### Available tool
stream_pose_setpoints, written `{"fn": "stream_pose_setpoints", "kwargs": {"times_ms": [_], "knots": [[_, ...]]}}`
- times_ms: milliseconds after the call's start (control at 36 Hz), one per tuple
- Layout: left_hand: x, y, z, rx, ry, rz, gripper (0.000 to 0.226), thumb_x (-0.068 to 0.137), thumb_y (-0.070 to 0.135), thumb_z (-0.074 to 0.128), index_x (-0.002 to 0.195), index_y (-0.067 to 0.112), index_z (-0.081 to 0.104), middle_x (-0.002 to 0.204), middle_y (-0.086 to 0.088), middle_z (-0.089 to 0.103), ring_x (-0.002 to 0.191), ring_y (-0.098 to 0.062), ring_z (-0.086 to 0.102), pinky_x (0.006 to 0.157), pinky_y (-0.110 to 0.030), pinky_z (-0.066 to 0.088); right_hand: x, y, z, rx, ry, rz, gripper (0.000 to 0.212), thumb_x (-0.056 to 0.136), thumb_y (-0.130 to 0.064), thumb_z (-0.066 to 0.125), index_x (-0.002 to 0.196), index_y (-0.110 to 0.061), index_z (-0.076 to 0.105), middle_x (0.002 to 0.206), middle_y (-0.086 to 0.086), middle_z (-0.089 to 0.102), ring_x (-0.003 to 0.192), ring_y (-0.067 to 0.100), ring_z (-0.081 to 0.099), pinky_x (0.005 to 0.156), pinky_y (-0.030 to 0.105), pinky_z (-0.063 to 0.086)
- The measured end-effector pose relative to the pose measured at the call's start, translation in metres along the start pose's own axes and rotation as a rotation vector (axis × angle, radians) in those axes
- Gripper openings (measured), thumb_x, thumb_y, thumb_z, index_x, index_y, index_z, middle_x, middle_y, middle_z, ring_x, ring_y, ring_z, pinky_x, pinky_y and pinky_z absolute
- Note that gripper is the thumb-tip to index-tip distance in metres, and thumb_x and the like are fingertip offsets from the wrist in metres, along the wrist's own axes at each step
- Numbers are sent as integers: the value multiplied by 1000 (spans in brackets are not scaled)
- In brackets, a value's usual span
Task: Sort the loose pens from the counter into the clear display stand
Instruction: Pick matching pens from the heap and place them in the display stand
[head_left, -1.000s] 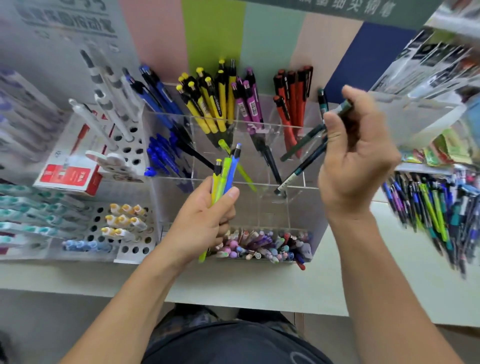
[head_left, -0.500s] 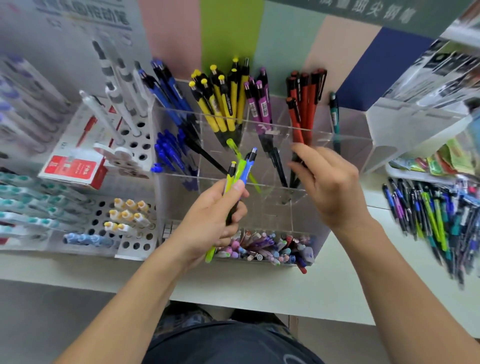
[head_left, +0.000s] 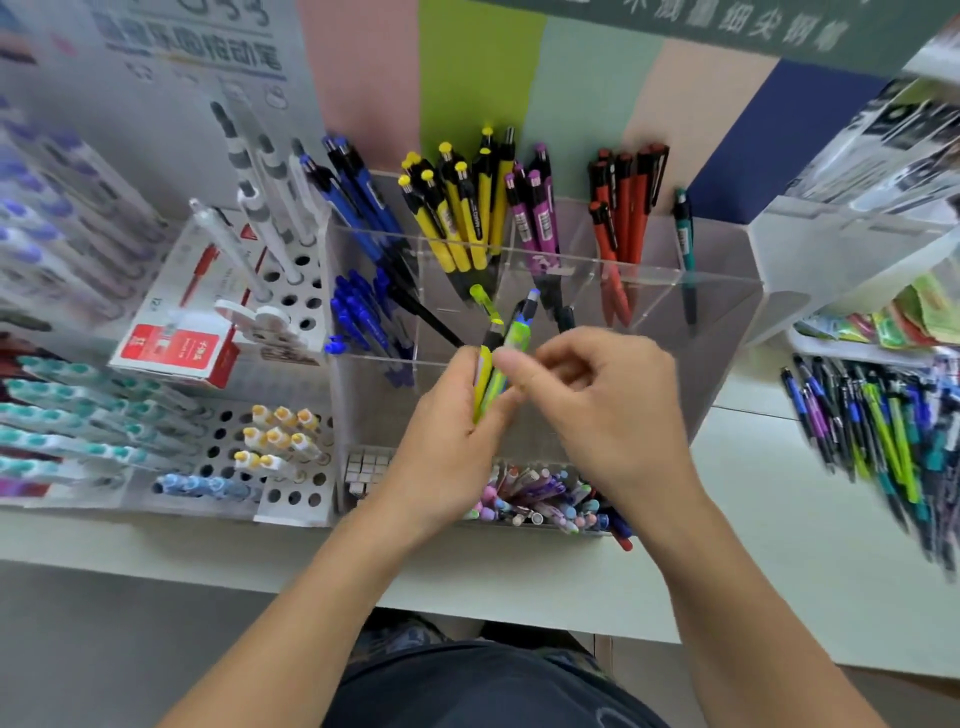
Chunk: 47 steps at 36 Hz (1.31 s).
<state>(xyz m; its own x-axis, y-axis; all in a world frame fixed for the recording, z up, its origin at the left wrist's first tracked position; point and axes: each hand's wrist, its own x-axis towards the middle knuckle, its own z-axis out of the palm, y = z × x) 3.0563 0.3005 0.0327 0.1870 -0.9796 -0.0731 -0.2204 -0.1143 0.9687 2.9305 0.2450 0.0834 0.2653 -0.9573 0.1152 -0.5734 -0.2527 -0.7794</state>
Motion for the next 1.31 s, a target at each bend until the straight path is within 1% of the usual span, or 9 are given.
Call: {"fn": "stream_pose_setpoints", "kwargs": {"times_ms": [83,250,444,611,750,917,1056,1139,1306], "knots": [[-1,-1,1,72,-16,-6,14,102,32,55,99,21,47,75,9,56,62,-9,51,57,-38,43,5,1,11,60,-78,75,38,81,-37,83,59,-13,64,48,-7,51,49,7,40,50,21,34],[-7,4,-10,-467,-198,-166,35,89,47,55,109,20,46,70,5,49,45,-9,36,39,-20,30,6,-4,0,405,-193,131,25,92,-15,74,69,-7,69,50,3,57,42,12,49,42,22,41],[-12,13,-15,-669,-86,-230,23,102,39,43,91,19,42,66,2,40,47,-14,35,38,-22,35,16,-17,-33,540,172,-43,12,99,-14,65,92,-6,71,68,6,66,57,19,62,48,26,50],[-15,0,-26,-524,47,-249,19,109,19,38,101,9,52,63,3,53,52,-15,52,54,-33,50,33,-6,-19,-134,153,-334,9,95,-22,70,99,-14,72,81,-1,68,71,13,58,67,29,49],[-17,4,-27,-519,13,-246,16,108,17,40,110,15,57,67,2,60,51,-13,51,47,-24,46,36,-3,9,-448,-25,-314,17,93,-22,71,108,-14,68,83,9,72,74,36,66,67,46,56],[-19,8,-29,-504,-1,-245,17,108,18,41,111,16,58,69,1,61,52,-14,49,45,-23,42,37,-5,22,-622,-83,-192,29,101,-35,58,93,-10,71,92,4,53,83,38,61,67,38,43],[-16,10,-31,-215,15,-96,12,108,23,41,115,25,51,73,12,50,58,-11,44,57,-34,39,23,-23,8,-277,94,-253,31,90,-49,71,89,-19,74,82,-8,66,71,9,57,67,25,44],[-16,19,-29,79,-39,66,11,106,18,36,115,24,38,95,-5,59,85,-23,59,76,-53,50,12,-39,9,-97,-67,-136,36,80,-53,77,66,-20,73,58,-7,66,55,6,57,56,22,45],[-16,28,-27,-84,-5,27,17,106,24,47,115,27,33,92,4,56,74,-13,57,70,-41,53,15,-33,12,196,-199,38,30,94,-25,71,70,-7,71,51,2,61,45,14,54,49,32,48]]}}
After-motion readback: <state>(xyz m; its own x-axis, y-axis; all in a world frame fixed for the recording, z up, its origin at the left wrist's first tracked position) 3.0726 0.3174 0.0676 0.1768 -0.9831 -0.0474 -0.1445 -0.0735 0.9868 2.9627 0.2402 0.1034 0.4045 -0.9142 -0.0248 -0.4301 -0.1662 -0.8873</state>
